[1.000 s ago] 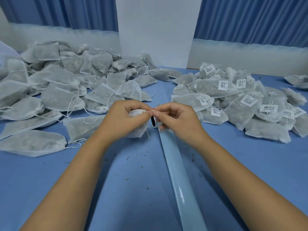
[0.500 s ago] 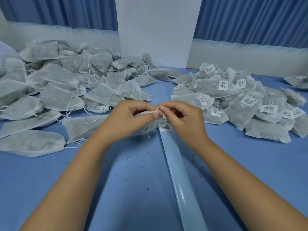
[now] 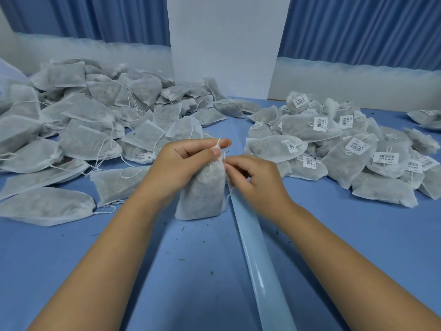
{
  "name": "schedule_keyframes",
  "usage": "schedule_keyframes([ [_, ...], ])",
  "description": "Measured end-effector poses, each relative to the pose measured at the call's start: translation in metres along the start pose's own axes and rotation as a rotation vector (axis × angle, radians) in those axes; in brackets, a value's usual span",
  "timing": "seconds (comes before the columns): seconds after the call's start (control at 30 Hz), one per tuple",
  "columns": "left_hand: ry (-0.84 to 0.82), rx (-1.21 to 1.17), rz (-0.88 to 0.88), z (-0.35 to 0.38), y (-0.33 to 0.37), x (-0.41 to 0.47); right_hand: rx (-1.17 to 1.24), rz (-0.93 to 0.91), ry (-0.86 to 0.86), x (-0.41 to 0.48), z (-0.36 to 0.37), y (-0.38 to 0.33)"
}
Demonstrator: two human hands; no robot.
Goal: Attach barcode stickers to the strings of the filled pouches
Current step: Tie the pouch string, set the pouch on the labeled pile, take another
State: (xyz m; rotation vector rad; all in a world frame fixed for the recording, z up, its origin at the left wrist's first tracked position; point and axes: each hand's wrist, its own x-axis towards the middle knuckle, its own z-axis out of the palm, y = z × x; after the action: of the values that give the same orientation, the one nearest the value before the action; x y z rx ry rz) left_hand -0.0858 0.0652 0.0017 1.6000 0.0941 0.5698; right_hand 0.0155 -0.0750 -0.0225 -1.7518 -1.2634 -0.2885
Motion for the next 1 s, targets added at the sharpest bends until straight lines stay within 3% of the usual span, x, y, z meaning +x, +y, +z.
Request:
schedule_keyframes([
  [0.1, 0.054, 0.182, 0.025, -0.004, 0.0, 0.0, -0.144, -0.121, -0.089, -0.002, 0.0, -0.005],
  [0.27, 0.048, 0.425, 0.062, -0.008, 0.005, -0.002, -0.241, -0.241, 0.113, 0.001, -0.008, -0.007],
  [0.43, -0.174, 0.393, -0.001, 0.0, 0.014, -0.007, -0.09, -0.108, 0.23, 0.003, -0.012, 0.0],
  [0.6, -0.24, 0.3, -0.051, 0.007, 0.015, -0.007, 0.224, 0.167, 0.078, 0.004, -0.006, 0.001],
  [0.77, -0.154, 0.192, -0.09, 0.005, 0.01, -0.004, 0.234, 0.271, -0.062, 0.002, 0.0, 0.001],
  [1.0, 0.033, 0.127, -0.128, 0.006, 0.007, 0.0, 0.242, 0.277, 0.075, 0.003, -0.004, -0.006],
])
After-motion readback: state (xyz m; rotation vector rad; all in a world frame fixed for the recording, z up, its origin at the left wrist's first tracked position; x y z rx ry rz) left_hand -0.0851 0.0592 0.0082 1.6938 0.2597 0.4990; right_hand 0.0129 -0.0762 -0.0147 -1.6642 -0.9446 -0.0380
